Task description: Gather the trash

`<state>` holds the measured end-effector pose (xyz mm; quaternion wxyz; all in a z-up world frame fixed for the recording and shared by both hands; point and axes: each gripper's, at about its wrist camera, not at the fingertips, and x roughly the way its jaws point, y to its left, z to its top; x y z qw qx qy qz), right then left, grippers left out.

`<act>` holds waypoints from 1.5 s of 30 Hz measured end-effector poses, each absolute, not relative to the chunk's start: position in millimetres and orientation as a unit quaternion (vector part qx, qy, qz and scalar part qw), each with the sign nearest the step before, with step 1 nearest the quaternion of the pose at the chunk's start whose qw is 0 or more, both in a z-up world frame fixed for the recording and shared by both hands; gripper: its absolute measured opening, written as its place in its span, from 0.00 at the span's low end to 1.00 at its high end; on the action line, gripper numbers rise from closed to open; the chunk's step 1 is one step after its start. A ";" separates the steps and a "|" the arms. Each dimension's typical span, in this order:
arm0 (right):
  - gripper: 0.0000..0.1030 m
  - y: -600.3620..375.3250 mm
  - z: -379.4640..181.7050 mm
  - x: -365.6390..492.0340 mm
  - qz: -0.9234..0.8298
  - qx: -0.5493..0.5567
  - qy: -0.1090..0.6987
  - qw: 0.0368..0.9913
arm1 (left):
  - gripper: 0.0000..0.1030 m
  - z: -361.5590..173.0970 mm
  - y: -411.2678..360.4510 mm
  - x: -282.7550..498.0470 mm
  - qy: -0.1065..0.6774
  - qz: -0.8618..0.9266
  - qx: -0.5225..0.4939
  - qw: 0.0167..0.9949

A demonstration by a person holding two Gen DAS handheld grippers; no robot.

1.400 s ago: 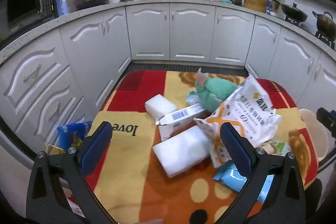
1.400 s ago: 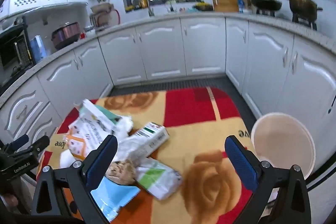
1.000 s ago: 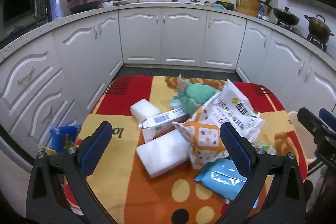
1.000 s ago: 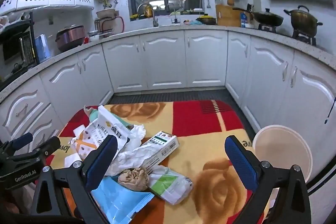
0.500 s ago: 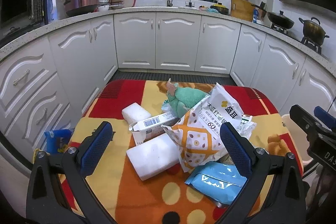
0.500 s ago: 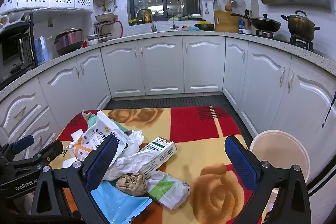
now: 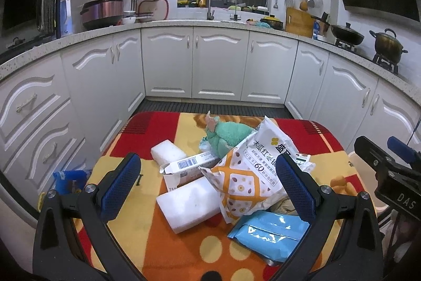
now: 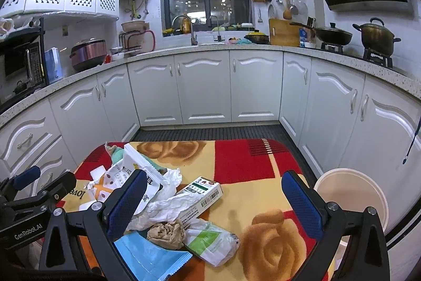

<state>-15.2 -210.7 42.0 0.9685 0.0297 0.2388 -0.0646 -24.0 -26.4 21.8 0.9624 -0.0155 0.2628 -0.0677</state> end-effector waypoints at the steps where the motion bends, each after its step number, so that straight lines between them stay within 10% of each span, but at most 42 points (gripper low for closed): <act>1: 0.98 -210.6 42.5 -15.8 -0.065 0.030 0.238 0.969 | 0.99 21.9 -26.9 -24.1 0.262 -0.068 -0.015 0.963; 45: 0.98 -218.5 52.1 -23.5 -0.063 0.032 0.225 0.972 | 0.99 26.4 -32.8 -26.6 0.244 -0.077 -0.016 0.967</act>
